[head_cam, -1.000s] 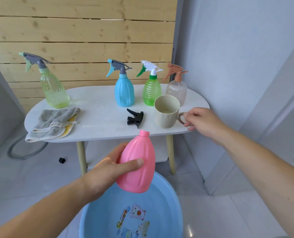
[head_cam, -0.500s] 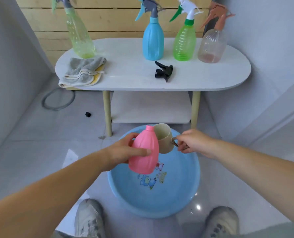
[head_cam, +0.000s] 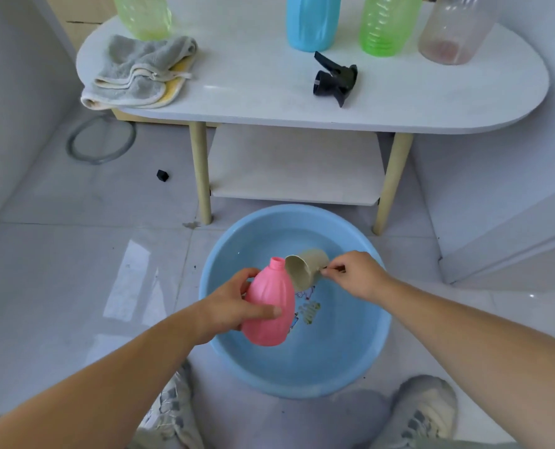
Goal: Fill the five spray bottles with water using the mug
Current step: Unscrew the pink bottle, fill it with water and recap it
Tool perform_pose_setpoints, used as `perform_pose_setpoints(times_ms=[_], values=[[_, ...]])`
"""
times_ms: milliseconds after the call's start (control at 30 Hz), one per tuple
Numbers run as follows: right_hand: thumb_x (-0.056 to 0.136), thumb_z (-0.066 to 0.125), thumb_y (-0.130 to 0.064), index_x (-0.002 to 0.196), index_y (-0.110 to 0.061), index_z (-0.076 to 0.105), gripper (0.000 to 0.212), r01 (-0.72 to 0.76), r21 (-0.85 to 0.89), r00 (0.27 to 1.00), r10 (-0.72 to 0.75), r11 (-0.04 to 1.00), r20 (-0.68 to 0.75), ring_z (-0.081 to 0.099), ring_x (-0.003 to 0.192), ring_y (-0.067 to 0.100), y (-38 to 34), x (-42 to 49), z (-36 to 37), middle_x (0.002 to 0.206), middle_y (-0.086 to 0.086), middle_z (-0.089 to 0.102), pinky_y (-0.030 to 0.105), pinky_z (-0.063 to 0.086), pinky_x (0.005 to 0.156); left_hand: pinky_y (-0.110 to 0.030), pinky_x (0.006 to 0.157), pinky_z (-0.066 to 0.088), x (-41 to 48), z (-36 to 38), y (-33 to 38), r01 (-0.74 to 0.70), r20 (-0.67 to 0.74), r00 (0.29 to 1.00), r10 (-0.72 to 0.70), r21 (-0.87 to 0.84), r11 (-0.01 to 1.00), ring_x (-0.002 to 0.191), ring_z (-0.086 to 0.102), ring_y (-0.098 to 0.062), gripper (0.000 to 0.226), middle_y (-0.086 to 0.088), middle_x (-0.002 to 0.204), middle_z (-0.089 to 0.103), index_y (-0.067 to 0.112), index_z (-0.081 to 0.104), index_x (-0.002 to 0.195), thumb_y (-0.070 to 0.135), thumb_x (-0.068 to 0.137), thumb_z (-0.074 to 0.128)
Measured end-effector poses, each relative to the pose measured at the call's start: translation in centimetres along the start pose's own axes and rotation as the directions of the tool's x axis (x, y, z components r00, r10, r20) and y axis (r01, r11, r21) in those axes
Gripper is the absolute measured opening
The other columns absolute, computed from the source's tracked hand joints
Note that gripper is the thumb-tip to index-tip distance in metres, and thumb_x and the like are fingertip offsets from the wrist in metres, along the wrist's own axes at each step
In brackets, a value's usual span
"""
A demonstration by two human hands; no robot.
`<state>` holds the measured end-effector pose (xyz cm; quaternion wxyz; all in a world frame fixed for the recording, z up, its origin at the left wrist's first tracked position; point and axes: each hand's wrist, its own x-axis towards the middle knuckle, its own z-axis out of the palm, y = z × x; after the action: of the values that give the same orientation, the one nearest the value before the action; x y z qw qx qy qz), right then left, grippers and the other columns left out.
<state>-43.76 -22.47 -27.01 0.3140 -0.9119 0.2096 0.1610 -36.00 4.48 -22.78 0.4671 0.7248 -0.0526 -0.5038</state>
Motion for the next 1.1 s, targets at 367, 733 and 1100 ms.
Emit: perform_pose_setpoints(times_ms=[367, 733, 1100], values=[[0.094, 0.063, -0.035, 0.075, -0.008, 0.069, 0.034, 0.237, -0.200, 0.971, -0.223, 0.951, 0.091, 0.055, 0.078, 0.026, 0.8, 4.4, 0.5, 0.073, 0.010, 0.060, 0.037, 0.041, 0.069, -0.042, 0.085, 0.065, 1.5, 0.0, -1.6, 0.044, 0.002, 0.999, -0.044, -0.069, 0.997, 0.117, 0.068, -0.020, 0.077, 0.002, 0.128, 0.067, 0.036, 0.055, 0.128, 0.025, 0.061, 0.090], [0.096, 0.058, -0.040, 0.082, -0.013, 0.073, 0.034, 0.286, -0.307, 0.958, -0.260, 0.908, 0.121, 0.054, 0.086, 0.018, 1.5, 6.1, 1.9, 0.081, 0.002, 0.052, 0.035, 0.047, 0.075, -0.048, 0.086, 0.065, 2.7, -0.2, -2.6, 0.081, 0.008, 0.997, -0.080, -0.105, 0.991, 0.116, 0.069, -0.023, 0.086, 0.000, 0.126, 0.069, 0.033, 0.057, 0.131, 0.029, 0.054, 0.094], [0.096, 0.058, -0.041, 0.083, -0.011, 0.073, 0.036, 0.283, -0.335, 0.958, -0.251, 0.899, 0.138, 0.053, 0.086, 0.018, 1.8, 6.2, 2.7, 0.082, 0.006, 0.058, 0.035, 0.046, 0.074, -0.047, 0.087, 0.065, 2.6, -0.3, -2.4, 0.084, 0.000, 0.996, -0.085, -0.114, 0.990, 0.117, 0.069, -0.023, 0.080, 0.000, 0.126, 0.068, 0.033, 0.057, 0.131, 0.024, 0.059, 0.092]])
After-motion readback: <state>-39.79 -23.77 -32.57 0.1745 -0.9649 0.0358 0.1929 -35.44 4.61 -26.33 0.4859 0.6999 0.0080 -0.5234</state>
